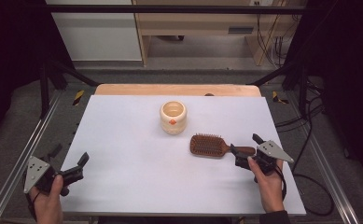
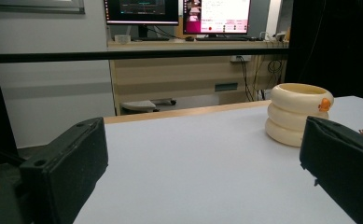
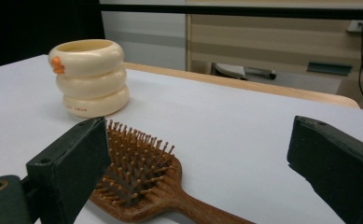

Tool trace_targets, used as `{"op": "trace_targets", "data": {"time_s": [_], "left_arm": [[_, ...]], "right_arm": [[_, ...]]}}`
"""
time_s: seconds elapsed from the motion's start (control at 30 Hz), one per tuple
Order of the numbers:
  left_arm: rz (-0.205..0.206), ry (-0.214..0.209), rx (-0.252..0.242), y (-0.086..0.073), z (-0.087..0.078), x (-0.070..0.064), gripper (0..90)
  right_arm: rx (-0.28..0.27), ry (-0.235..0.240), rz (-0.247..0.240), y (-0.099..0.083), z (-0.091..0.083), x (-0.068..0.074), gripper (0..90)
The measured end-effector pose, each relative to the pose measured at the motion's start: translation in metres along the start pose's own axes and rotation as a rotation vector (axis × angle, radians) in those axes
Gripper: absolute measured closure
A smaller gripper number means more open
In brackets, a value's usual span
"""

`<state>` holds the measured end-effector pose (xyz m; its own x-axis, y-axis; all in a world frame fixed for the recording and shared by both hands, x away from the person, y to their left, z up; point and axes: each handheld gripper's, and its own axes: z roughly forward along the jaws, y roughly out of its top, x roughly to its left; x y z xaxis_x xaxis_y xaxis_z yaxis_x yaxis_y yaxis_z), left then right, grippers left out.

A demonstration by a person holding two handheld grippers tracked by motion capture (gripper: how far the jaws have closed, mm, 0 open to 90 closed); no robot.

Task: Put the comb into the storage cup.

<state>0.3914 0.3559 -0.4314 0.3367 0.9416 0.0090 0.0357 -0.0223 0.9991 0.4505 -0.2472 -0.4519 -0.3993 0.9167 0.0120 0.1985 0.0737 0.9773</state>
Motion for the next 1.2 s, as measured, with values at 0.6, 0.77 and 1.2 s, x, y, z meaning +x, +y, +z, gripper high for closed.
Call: {"op": "trace_targets", "data": {"time_s": [0.6,0.77,1.2], "left_arm": [[-0.001,0.001,0.01,-0.001,0.001,0.0,1.0],[0.0,-0.001,0.011,-0.001,0.001,0.0,1.0],[-0.002,0.005,0.016,-0.002,0.0,0.0,1.1]], "right_arm": [[0.095,-0.085,-0.005,0.014,0.011,0.011,11.0],[0.113,-0.133,-0.016,0.025,0.018,0.009,17.3],[0.212,-0.153,-0.011,0.051,0.04,-0.019,48.8]]}}
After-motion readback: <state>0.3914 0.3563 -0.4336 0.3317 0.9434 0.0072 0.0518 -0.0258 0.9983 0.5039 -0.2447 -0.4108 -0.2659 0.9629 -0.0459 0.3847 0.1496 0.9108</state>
